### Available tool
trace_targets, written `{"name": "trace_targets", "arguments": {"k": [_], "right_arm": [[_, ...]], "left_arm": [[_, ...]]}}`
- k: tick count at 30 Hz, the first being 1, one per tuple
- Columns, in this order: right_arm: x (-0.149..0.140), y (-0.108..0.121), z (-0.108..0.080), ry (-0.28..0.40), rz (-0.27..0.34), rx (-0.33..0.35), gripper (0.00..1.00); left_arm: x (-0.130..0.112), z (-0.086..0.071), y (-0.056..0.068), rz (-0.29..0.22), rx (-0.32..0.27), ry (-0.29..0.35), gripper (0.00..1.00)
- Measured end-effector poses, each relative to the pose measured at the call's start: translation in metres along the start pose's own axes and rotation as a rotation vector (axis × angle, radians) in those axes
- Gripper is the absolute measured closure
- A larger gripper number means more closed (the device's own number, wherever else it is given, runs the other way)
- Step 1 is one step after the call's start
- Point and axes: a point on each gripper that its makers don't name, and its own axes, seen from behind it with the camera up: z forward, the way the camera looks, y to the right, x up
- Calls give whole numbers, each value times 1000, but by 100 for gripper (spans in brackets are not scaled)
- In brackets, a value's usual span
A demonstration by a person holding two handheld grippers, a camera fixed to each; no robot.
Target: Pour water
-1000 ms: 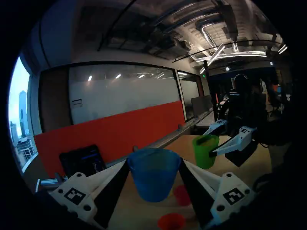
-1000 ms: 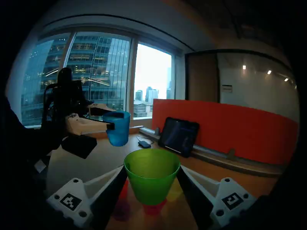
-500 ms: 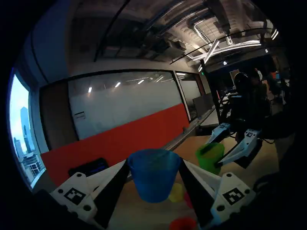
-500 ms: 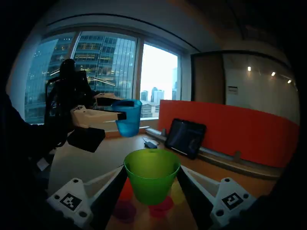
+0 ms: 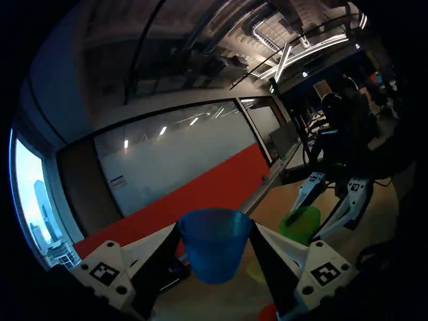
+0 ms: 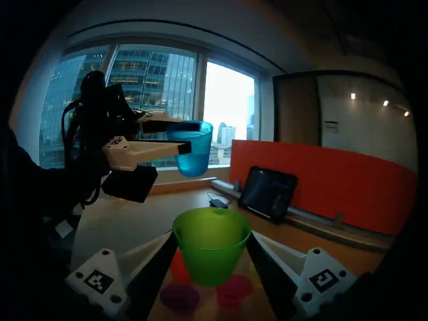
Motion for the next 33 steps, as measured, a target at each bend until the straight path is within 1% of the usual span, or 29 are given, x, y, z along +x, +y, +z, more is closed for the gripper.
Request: {"name": "trace_targets", "arguments": {"k": [11,21,33], "right_arm": [[3,-15,7,2,-12,32,9],[4,-26,13,3,-18,54,9],[7,-33,20,9,-18,70,9]], "left_arm": [[23,0,-5,130,23,16,12],[38,-5,-2,246,37,27,12],[51,-5,-3,389,61,37,12]]}}
